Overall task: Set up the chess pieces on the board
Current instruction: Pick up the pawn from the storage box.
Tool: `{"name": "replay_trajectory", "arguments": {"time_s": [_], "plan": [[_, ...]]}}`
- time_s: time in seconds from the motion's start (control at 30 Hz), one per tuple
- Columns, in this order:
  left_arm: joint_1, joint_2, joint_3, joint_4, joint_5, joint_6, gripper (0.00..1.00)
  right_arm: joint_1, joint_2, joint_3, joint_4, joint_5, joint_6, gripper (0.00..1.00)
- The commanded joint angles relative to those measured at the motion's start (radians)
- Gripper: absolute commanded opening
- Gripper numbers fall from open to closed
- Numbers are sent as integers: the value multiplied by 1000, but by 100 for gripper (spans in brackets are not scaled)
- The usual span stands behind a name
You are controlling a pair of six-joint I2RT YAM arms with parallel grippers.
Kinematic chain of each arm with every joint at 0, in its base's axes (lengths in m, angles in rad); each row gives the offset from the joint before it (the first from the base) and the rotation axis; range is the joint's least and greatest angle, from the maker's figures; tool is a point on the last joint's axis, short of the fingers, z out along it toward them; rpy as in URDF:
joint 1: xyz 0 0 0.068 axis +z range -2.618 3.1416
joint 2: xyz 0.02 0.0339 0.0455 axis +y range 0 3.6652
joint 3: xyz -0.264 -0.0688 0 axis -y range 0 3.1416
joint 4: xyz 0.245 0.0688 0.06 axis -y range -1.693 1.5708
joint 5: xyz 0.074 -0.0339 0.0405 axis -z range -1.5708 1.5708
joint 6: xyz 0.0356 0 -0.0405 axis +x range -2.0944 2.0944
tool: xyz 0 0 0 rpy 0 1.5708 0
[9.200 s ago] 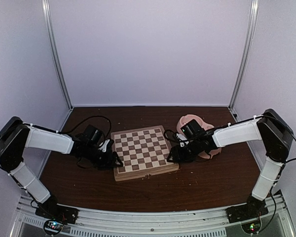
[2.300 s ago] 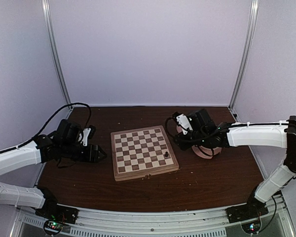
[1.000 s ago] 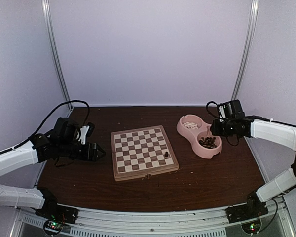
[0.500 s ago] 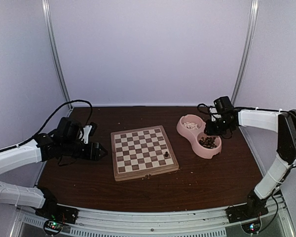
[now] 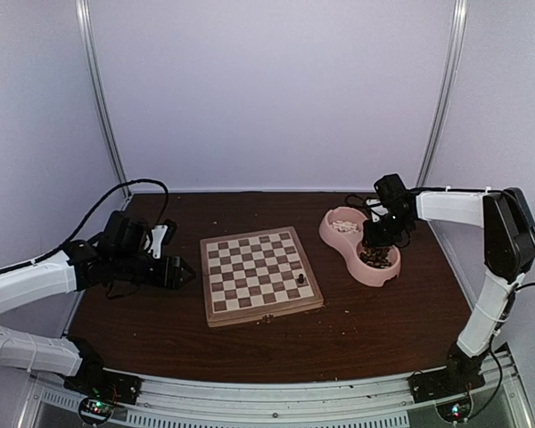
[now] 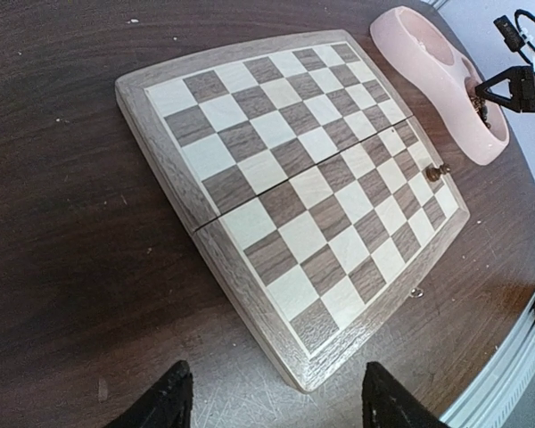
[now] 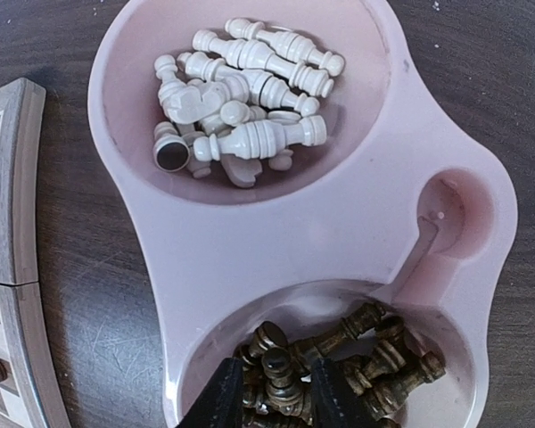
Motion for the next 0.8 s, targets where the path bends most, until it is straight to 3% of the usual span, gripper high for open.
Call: {"name": "replay_trajectory", "arguments": {"time_s": [0.0,0.77], "plan": [[0,16,37,39,2,26,65,17,23,42,-39,32,-27,29],[0,24,37,24,-2,36,65,49,95,102,-87,129,-53,23]]}}
